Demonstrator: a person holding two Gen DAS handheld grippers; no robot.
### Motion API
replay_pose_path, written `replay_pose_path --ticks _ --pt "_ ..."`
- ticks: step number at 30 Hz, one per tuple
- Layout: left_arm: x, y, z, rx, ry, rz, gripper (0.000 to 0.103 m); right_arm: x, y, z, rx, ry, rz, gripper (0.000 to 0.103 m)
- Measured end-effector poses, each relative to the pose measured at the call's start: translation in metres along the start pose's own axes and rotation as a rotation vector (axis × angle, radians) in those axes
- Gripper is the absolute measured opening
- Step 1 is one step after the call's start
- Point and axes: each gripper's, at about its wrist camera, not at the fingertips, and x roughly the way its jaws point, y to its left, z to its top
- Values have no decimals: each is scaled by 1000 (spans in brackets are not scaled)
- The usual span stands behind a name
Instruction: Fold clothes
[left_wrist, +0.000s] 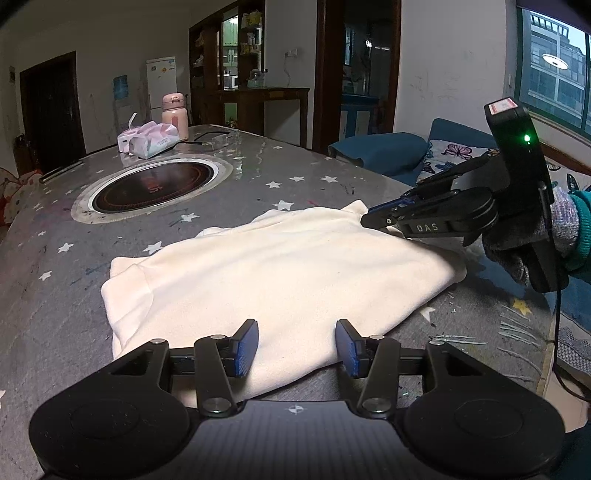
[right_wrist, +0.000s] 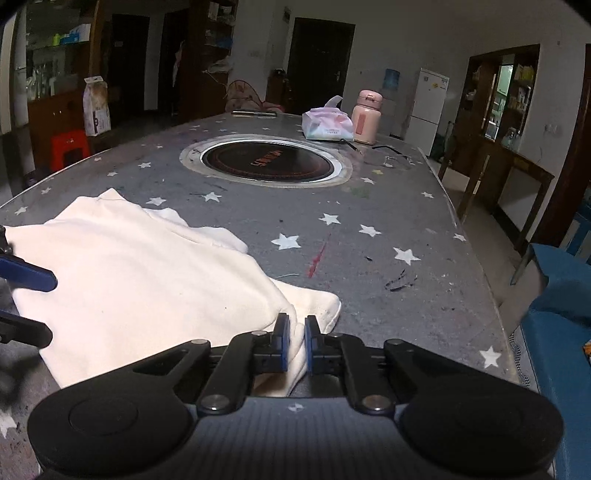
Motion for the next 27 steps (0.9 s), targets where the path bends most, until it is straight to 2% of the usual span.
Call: replay_pose_path --ticks 6,8,10,13,17,20,21,23,25,27 --pt "-15 17 6 -85 -28 12 52 -16 1 11 17 -44 37 11" --pt "-17 26 8 -119 -36 35 52 -19 3 17 30 -56 68 15" --pt "-17 36 6 -154 -31 57 52 -19 7 22 49 -62 108 25" --pt "-15 50 2 -213 -14 80 52 -9 16 25 60 -48 149 30" --pt "-20 56 -2 -215 -15 86 52 9 24 21 72 -7 166 32" --pt "-28 61 3 -226 -39 88 52 10 25 20 84 -10 161 36" --pt "-29 64 6 -232 -50 102 53 8 26 20 81 -17 158 42" --pt "-30 73 11 -249 -63 137 53 0 30 21 61 -35 157 44" --pt "-25 85 16 -281 -59 176 53 -7 37 22 36 -51 176 52" --pt "-17 95 19 -298 -47 200 51 -10 46 23 21 -59 208 53"
